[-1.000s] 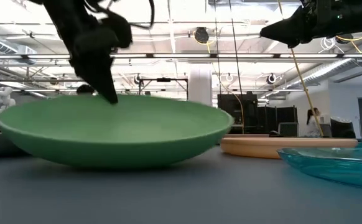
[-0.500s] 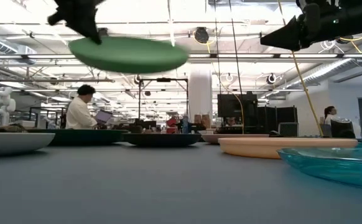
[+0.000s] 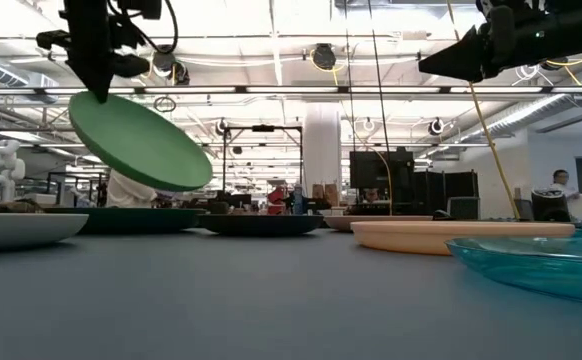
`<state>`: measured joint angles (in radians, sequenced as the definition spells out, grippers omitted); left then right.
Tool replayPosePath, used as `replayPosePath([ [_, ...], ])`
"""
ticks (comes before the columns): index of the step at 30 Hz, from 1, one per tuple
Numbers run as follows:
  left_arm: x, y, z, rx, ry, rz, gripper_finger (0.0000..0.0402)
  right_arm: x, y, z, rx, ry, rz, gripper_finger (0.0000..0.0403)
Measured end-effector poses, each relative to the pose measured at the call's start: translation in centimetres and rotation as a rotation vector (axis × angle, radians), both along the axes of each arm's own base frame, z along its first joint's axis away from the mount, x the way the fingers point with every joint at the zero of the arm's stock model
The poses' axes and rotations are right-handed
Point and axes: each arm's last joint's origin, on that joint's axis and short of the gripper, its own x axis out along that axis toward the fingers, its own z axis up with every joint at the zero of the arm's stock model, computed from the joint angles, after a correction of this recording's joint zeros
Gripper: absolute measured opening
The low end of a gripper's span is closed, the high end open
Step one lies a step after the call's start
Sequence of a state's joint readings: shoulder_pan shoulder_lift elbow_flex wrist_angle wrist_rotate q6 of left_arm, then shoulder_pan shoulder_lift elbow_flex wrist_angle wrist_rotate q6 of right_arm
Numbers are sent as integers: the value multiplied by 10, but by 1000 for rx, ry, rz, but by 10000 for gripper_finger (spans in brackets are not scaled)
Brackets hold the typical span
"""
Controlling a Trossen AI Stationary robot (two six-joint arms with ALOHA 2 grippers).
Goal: Stack plastic plates
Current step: Stack the light green plate on top of the dark green plate, then stack the white plate on top of the light green plate
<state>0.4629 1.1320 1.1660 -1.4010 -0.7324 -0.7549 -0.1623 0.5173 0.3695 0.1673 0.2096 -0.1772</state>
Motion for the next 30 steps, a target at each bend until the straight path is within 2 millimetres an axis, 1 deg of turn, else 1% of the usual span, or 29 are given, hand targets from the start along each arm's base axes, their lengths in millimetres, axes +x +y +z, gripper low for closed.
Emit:
replayPosePath([
  [4, -2, 10, -3, -40, 37, 15, 11, 0, 0, 0, 0, 0, 0, 86],
  [11, 2, 21, -11, -96, 65, 46, 12, 0, 0, 0, 8, -3, 0, 86],
  [15, 5, 27, -16, -108, 90, 56, 38, 0, 0, 0, 8, -2, 0, 86],
  [19, 9, 30, -19, -115, 116, 59, 60, 0, 0, 0, 7, -2, 0, 86],
  [27, 10, 31, -21, -122, 128, 53, 65, 0, 0, 0, 7, -1, 0, 86],
  [30, 12, 29, -21, -127, 133, 24, 66, 0, 0, 0, 8, -1, 0, 86],
])
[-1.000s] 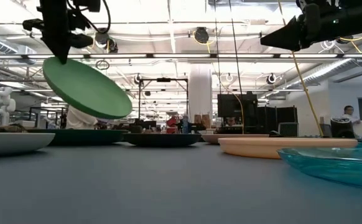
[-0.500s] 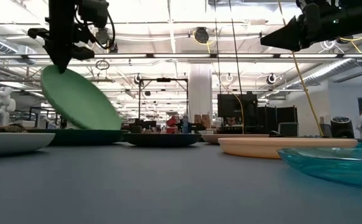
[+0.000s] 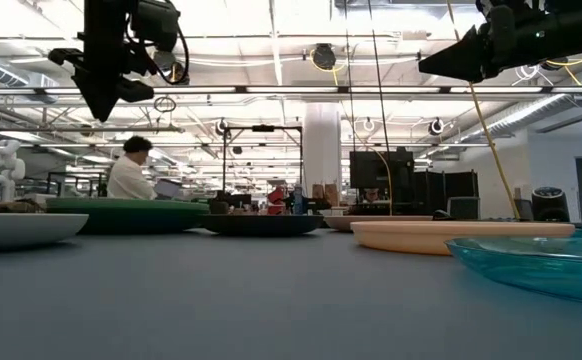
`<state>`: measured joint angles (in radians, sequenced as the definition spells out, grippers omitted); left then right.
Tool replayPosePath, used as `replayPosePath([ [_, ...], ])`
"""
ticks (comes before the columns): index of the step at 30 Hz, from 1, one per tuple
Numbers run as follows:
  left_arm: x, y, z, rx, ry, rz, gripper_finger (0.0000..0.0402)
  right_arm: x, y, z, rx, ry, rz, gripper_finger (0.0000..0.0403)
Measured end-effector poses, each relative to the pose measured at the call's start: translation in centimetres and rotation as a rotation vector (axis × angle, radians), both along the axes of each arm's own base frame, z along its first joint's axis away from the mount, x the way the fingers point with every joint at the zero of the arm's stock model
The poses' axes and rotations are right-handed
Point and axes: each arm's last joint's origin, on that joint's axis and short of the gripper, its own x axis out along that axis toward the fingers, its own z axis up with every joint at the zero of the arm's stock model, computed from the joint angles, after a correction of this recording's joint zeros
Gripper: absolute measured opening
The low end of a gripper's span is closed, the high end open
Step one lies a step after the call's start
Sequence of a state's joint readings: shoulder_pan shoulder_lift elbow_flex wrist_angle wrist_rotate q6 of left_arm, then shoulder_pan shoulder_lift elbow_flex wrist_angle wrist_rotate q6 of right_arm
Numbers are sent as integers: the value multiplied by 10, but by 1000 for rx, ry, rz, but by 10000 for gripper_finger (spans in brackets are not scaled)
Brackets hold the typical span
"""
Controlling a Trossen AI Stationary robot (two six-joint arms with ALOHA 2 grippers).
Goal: Stack plastic plates
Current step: Stack the white plate on top of the light green plate
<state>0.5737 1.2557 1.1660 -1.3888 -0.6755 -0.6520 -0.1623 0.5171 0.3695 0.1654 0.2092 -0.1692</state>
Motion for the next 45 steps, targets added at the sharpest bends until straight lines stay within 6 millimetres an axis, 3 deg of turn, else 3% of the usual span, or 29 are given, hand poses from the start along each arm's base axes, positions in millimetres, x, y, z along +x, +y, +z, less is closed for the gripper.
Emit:
replayPosePath([
  [12, 52, -35, -1, 28, -205, -306, 67, 0, 0, -1, 1, 10, 0, 86],
  [22, 95, -78, -30, -27, 93, -770, 67, 0, 0, -7, 81, 39, -12, 86],
  [26, 105, -92, -33, -16, 195, -980, 67, 2, -1, -10, 121, 56, -39, 86],
  [31, 105, -102, -22, 46, 188, -1117, 67, 12, -3, 4, 157, 2, -41, 86],
  [40, 87, -106, 2, 90, 26, -1109, 67, 54, -9, 38, 209, 28, -47, 86],
  [45, 76, -124, -10, -57, -141, -1098, 67, 76, -12, 41, 227, 112, -22, 86],
])
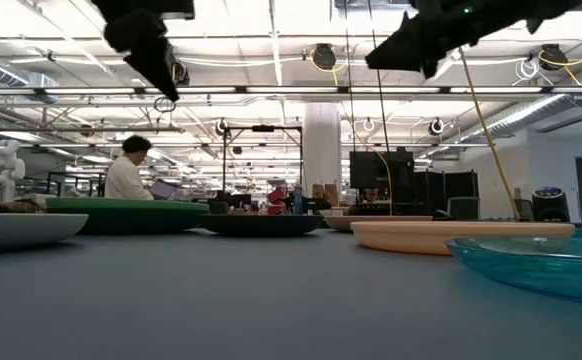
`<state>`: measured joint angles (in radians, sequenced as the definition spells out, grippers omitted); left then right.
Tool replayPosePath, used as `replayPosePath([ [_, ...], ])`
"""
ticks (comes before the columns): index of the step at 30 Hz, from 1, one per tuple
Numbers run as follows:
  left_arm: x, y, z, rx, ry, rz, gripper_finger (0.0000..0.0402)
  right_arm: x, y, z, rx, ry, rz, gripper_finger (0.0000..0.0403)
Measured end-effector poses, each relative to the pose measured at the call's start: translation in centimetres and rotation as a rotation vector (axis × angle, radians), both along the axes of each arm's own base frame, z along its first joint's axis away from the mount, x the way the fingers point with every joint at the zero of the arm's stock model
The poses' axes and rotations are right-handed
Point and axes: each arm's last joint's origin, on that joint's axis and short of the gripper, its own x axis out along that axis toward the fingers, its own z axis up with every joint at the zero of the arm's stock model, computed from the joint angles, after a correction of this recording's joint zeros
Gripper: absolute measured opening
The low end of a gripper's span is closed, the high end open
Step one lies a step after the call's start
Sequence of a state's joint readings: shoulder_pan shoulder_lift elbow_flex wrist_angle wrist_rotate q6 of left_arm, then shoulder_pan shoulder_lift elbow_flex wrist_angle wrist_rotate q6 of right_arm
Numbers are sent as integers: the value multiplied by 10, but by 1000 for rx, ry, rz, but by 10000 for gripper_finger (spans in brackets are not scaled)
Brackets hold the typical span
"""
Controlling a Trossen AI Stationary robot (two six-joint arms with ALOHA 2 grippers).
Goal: Stack plastic plates
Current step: Stack the white plate on top of the light green plate
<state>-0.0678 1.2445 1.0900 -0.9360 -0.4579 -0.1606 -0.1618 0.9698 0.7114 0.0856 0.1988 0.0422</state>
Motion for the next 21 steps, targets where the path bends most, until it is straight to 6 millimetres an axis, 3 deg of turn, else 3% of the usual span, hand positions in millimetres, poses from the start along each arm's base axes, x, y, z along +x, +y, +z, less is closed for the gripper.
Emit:
replayPosePath([
  [7, -14, -38, -41, -164, 68, -23, 67, 13, 0, -10, 49, 105, 66, 86],
  [10, -22, -48, -55, -206, 85, 49, 67, 14, 0, -12, 43, 121, 68, 86],
  [17, -26, -73, -54, -554, -20, 356, 67, 13, 0, -13, 44, 133, 69, 86],
  [21, -21, -95, -56, -745, -47, 426, 67, 13, 0, -14, 42, 148, 70, 86],
])
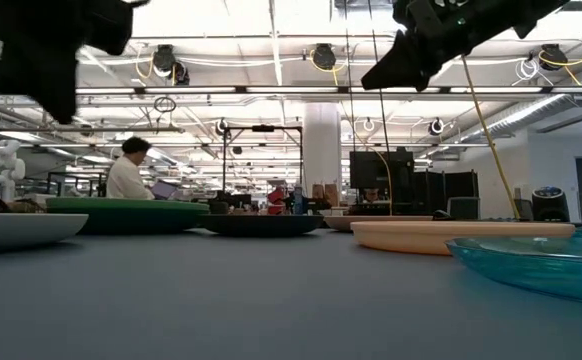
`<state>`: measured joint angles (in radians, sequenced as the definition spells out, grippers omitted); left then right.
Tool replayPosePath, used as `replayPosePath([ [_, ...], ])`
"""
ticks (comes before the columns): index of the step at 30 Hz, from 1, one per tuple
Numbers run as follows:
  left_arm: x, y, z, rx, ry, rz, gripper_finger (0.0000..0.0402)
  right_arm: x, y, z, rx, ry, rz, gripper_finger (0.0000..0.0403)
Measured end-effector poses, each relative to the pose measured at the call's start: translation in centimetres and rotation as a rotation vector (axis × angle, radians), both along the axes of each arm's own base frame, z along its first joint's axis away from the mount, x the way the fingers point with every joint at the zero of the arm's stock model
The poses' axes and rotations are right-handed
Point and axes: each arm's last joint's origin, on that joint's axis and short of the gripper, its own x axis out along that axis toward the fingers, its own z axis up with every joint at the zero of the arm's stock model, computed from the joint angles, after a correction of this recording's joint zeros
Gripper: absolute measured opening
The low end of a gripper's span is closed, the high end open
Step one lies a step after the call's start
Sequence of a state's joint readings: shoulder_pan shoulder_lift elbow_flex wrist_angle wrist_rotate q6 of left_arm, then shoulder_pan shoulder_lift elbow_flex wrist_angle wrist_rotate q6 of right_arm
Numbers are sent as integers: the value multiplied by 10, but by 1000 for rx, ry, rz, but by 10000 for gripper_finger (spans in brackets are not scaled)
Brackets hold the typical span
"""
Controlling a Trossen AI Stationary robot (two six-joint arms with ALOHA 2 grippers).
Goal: Stack plastic plates
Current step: Stack the white plate on top of the light green plate
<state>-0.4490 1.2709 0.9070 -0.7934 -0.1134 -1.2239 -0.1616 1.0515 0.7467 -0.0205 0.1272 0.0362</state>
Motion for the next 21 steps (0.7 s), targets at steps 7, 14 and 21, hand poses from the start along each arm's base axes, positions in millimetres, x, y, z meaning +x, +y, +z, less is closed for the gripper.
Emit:
replayPosePath([
  [7, -1, -35, -22, -155, 158, -2, 67, -1, 0, -1, -10, 20, 5, 86],
  [14, -8, -53, -32, -97, 179, -144, 68, -1, 0, -2, -8, 32, 6, 86],
  [21, -10, -63, -47, 87, 173, -265, 68, -3, 1, -7, 0, 79, 7, 86],
])
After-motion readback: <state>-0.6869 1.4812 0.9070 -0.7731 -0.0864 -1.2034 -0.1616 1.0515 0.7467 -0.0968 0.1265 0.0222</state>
